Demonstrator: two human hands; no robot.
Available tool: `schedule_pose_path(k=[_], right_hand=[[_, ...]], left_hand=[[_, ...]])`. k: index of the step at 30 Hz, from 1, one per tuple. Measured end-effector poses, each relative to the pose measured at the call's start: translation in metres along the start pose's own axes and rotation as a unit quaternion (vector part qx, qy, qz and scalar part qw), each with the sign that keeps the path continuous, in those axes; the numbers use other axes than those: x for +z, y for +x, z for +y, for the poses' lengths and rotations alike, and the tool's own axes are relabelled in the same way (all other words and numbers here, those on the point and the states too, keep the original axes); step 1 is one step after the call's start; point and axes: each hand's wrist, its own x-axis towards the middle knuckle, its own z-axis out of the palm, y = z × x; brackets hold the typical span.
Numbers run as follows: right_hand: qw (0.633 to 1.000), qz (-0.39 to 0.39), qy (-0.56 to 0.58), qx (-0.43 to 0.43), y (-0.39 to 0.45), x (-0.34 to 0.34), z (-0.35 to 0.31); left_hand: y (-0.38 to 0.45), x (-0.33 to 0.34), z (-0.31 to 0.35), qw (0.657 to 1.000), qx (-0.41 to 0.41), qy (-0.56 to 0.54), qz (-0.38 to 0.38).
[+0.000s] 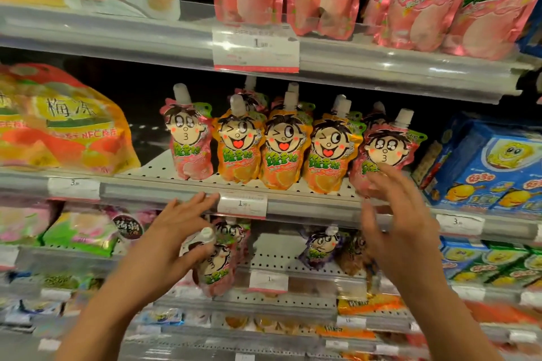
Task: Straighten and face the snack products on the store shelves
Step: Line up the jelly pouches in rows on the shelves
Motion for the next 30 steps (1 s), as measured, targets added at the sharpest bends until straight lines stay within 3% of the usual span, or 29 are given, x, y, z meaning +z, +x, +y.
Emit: schedule_pose_path(k=[4,9,17,24,30], right_hand=[[0.999,0.027,-0.009,-0.023,0.042,-0.001,-0.019],[0.998,-0.031,-0.057,-0.006,0.080,0.007,-0.031],[0.997,0.027,-0.056,0.038,0.082,0.004,-0.035],[0.999,0.042,-0.023,-0.002,0.075,-0.006,-0.039],[0.996,0.045,-0.061,-0.036,0.073,-0.019,-0.040]], left_hand=[[-0.002,0.006,-0.004,1.000,0.009,-0.007,0.019],[-0.004,0.015,-0.008,0.999,0.020,0.021,0.038],[-0.005,0.019,-0.009,0.998,0.020,0.024,0.046],[-0.002,0.019,-0.007,0.996,0.003,0.061,0.057],[-0.002,0.021,-0.004,0.996,0.000,0.064,0.063]])
